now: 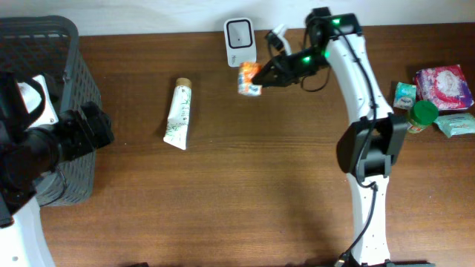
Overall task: Scan the item barcode
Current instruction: 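Lift the orange pack and hold it up to the scanner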
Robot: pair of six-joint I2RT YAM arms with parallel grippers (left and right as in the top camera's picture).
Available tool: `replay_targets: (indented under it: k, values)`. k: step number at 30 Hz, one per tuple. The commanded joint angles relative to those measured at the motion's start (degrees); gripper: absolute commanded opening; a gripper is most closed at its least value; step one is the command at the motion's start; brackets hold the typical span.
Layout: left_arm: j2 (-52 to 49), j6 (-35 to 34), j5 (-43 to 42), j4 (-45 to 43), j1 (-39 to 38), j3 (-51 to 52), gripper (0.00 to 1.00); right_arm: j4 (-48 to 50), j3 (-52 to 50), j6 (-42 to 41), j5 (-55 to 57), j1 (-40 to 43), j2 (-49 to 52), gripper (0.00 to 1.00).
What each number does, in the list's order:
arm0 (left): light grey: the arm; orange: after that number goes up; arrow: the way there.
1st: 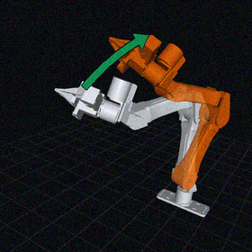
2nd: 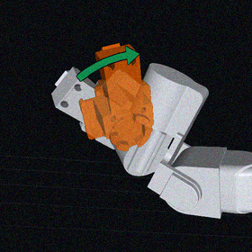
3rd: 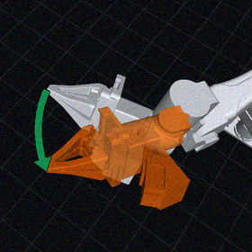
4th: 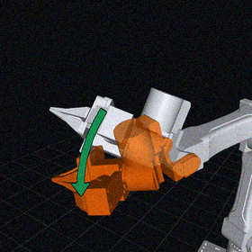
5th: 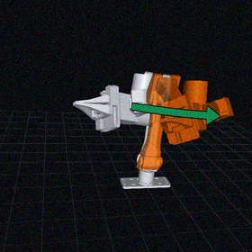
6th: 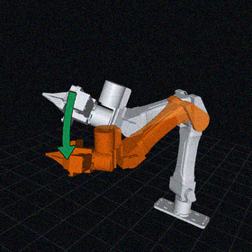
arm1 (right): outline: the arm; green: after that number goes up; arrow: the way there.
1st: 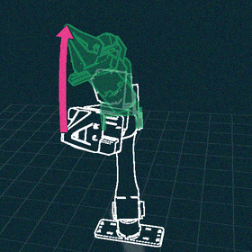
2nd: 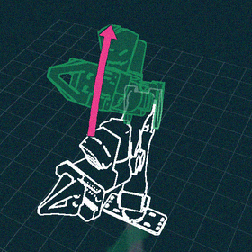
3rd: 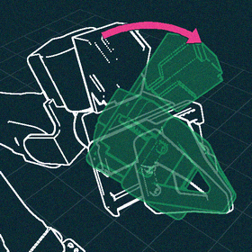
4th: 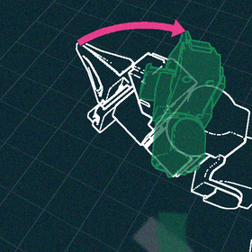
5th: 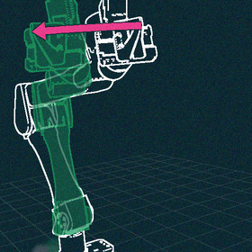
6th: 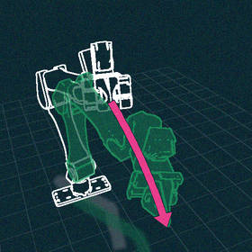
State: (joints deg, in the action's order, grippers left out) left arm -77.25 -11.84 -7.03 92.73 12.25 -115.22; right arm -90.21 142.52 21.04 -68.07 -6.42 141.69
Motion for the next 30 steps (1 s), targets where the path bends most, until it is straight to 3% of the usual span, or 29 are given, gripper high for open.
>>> replay_targets:
  k: [1, 5, 7, 8, 10, 17, 25, 28, 30]
  values:
    - [0.09, -0.52, 0.00, -0.07, 0.28, 0.02, 0.99, -0.50, 1.29, 1.25, -3.78, 2.62, -0.87, 0.04]
    - [0.09, -0.55, 0.00, -0.07, 0.28, 0.02, 0.99, -0.52, 1.29, 1.51, -5.75, 5.29, -0.87, 0.04]
    - [0.09, -0.55, 0.00, -0.07, 0.28, 0.02, 0.99, -3.39, 1.29, 8.46, -7.34, 6.19, -0.87, 0.04]
    - [0.09, -0.52, 0.00, -0.09, 0.28, 0.02, 0.99, -7.13, 1.09, 16.57, -5.70, 6.82, -0.87, 0.04]
    - [0.09, -0.55, 0.00, -0.07, 0.28, 0.02, 0.99, -7.13, 1.07, 16.87, -0.66, 6.82, -0.87, 0.04]
    - [0.09, -0.55, 0.00, -0.07, 0.28, 0.02, 0.99, -7.13, 1.01, 12.70, 3.91, 5.62, -0.87, 0.04]
    - [0.09, -0.55, 0.00, -0.07, 0.28, 0.02, 0.99, -7.15, 0.33, -1.11, 11.19, 1.05, -6.27, 0.04]
    - [0.09, -0.55, 0.00, -0.07, 0.28, 0.02, 0.99, -7.15, -7.78, -1.31, 15.21, -0.04, -13.40, 0.04]
    - [0.09, -0.55, 0.00, -0.07, 0.28, 0.02, 0.99, -7.15, -16.28, 3.74, 15.19, 0.07, -18.51, 0.04]
